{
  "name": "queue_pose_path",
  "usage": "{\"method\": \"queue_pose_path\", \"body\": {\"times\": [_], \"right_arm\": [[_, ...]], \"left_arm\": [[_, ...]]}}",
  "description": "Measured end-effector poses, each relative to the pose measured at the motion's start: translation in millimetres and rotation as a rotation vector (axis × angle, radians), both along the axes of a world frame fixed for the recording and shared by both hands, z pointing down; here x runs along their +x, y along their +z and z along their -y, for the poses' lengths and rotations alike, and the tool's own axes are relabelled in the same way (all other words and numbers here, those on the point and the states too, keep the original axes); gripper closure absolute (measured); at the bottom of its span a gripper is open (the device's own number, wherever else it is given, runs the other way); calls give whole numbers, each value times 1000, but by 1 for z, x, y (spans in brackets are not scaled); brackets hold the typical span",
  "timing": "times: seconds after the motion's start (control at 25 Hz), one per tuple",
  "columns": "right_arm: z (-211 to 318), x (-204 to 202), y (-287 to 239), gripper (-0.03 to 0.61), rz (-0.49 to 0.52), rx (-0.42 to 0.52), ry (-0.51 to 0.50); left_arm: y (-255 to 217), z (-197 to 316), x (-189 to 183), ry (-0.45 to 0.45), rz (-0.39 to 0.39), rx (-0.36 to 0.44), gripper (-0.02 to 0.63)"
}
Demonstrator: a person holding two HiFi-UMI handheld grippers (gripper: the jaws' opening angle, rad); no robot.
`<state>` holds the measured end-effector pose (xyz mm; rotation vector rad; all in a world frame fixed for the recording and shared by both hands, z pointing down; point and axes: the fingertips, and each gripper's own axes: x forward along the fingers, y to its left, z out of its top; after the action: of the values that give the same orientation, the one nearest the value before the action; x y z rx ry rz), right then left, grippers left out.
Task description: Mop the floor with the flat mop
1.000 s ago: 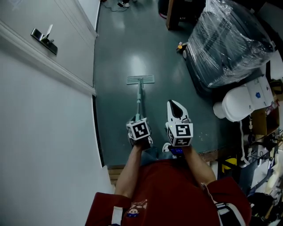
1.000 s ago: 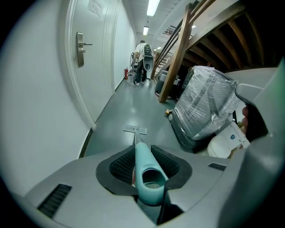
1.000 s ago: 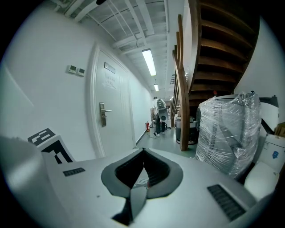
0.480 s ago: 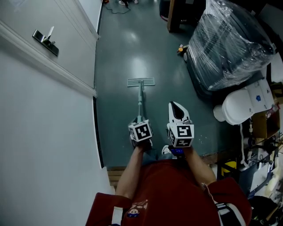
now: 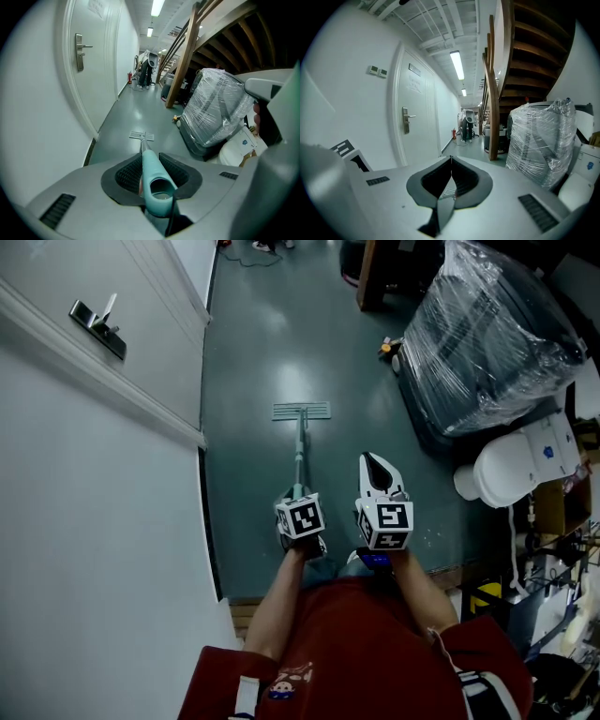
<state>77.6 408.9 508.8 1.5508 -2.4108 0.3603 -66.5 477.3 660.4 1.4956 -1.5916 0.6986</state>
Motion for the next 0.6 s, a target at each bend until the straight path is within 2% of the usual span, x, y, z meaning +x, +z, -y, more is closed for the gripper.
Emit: {"method": "queue_pose_path", "body": {"times": [0.24, 0.6], "right_arm": [[19, -11, -11, 560, -1, 36, 28], [70, 3, -7, 560, -12, 46, 39]], "left_arm": [[2, 23, -19, 13, -7, 13, 489], [7, 74, -14, 12, -3, 19, 489]]}}
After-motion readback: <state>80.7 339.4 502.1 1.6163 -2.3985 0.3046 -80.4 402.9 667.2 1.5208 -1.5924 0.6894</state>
